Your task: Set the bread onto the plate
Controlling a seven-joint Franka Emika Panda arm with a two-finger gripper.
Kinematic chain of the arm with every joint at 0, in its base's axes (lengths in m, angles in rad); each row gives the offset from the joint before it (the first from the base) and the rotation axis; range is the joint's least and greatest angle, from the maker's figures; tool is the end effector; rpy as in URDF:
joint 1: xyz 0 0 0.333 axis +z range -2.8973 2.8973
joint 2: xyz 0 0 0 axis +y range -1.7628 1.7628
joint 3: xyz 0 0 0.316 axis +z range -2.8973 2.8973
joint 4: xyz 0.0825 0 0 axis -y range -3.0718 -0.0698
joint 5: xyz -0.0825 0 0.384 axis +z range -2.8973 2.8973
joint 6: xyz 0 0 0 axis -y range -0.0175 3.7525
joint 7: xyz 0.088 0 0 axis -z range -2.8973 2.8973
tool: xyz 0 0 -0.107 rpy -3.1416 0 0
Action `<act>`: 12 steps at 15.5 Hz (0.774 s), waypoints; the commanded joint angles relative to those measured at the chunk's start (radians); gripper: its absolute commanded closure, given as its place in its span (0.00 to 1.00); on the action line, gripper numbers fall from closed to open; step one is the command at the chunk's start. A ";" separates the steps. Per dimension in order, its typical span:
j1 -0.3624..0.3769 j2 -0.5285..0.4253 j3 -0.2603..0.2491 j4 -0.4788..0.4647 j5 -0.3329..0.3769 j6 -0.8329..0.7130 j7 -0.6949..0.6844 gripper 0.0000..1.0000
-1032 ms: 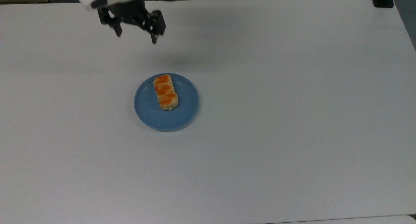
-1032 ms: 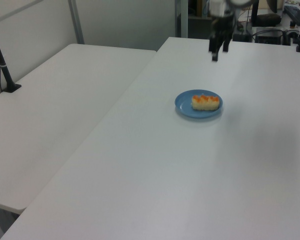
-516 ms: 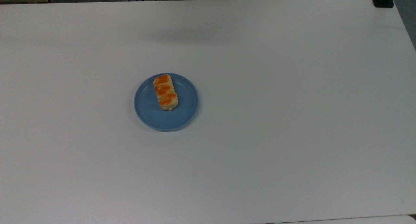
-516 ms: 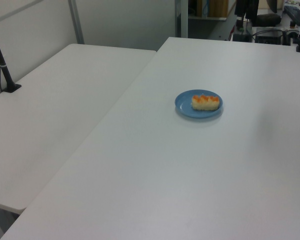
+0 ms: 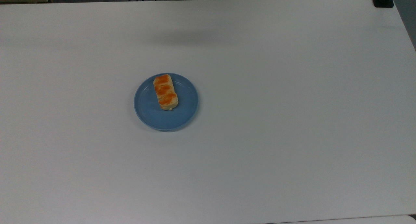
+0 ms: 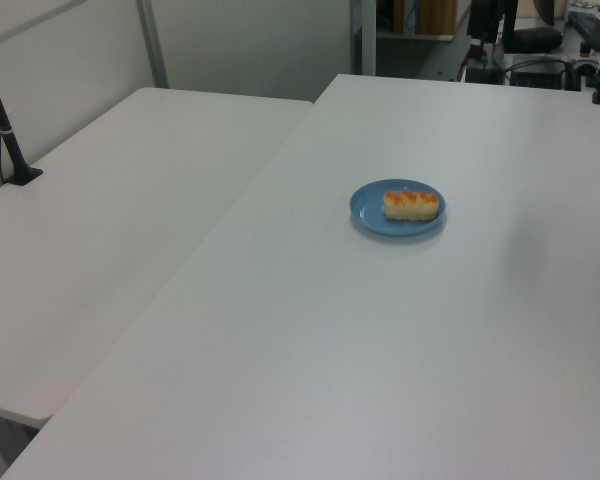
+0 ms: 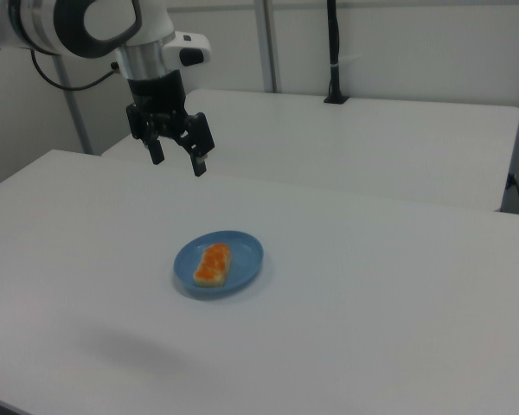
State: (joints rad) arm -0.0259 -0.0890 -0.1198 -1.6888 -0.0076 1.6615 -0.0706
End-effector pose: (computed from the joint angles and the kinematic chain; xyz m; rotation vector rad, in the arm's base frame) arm 0.5287 -0.0812 0.6247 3.1344 -0.1168 0.0958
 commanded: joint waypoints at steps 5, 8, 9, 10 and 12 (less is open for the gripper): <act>-0.038 0.051 0.009 0.086 0.054 -0.035 -0.020 0.00; -0.048 0.063 0.022 0.089 0.054 -0.037 -0.020 0.00; -0.048 0.063 0.023 0.089 0.054 -0.037 -0.021 0.00; -0.048 0.063 0.023 0.089 0.054 -0.037 -0.018 0.00; -0.048 0.061 0.023 0.089 0.054 -0.037 -0.020 0.00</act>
